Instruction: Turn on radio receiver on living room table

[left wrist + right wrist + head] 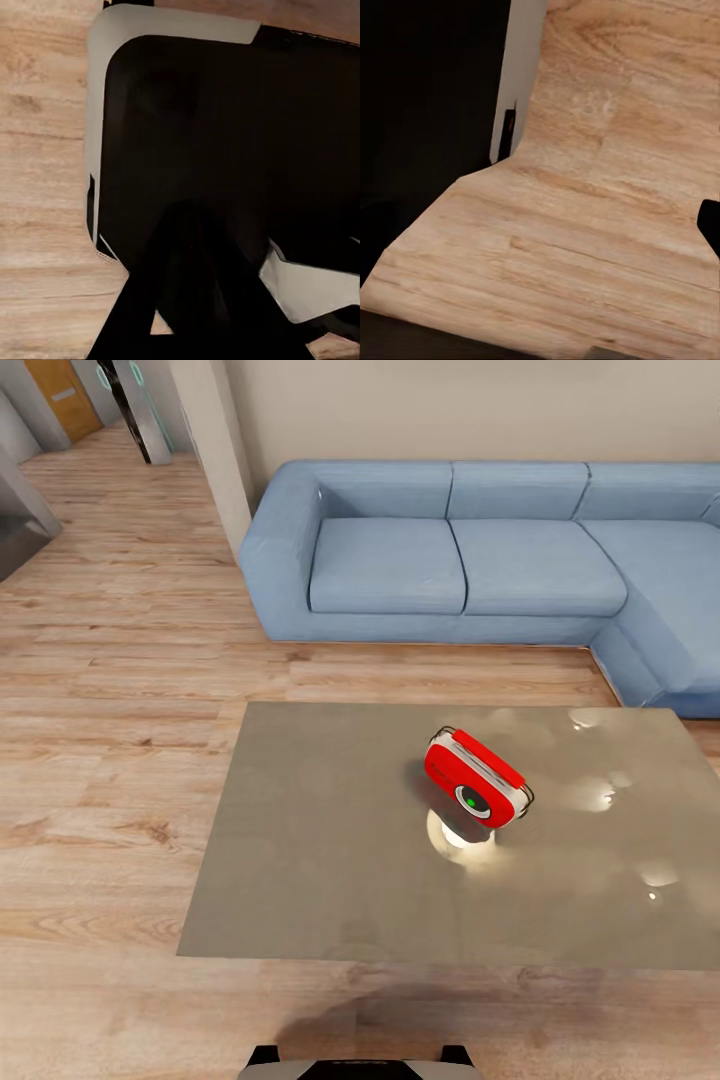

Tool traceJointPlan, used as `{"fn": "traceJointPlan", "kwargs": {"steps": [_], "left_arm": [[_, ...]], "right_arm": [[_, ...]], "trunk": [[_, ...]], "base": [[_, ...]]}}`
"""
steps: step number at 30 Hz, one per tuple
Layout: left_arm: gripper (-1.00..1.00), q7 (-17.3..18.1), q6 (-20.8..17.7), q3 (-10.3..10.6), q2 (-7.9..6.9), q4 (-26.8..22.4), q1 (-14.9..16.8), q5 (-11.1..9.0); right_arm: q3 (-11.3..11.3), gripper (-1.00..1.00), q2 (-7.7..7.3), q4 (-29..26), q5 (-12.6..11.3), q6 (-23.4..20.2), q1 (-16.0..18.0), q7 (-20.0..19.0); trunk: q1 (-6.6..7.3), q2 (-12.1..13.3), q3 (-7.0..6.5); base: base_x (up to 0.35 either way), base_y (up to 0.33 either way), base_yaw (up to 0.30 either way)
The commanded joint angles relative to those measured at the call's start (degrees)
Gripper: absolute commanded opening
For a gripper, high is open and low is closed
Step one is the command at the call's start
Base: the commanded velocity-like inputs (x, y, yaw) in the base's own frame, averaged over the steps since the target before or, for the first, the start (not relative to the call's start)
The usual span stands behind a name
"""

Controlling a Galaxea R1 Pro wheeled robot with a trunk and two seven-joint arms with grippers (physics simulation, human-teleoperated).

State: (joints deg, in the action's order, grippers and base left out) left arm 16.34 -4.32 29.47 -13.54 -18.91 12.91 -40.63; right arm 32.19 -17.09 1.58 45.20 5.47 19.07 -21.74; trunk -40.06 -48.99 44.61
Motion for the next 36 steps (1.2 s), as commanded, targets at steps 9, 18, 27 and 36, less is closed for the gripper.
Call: {"fn": "traceJointPlan", "kwargs": {"steps": [9, 18, 27, 36], "left_arm": [[-1.00, -10.5, 1.2, 0.0, 3.57, 4.8, 0.0, 0.6], [-1.00, -12.1, 1.3, -0.1, 4.64, 4.8, 0.0, 0.7], [-1.00, -12.1, 1.2, -0.3, 4.87, 4.8, 0.0, 0.6], [-1.00, -12.1, 1.2, -0.4, 6.12, 4.9, 0.0, 0.2]], "right_arm": [[0.3, 1.00, 5.18, 0.2, -1.3, 0.3, -3.3, 8.9], [0.3, 1.00, 5.49, 0.2, -1.6, 0.9, -3.3, 10.7], [0.3, 1.00, 5.49, 0.2, -1.6, 0.9, -3.3, 10.8], [0.3, 1.00, 5.50, 0.2, -1.6, 0.9, -3.3, 10.8]], "trunk": [[0.00, 0.0, -0.41], [0.00, 0.0, -1.24], [0.00, 0.0, -2.07], [0.00, 0.0, -2.90]], "base": [[0.000, 0.000, 0.000], [0.000, 0.000, 0.000], [0.000, 0.000, 0.000], [0.000, 0.000, 0.000]]}}
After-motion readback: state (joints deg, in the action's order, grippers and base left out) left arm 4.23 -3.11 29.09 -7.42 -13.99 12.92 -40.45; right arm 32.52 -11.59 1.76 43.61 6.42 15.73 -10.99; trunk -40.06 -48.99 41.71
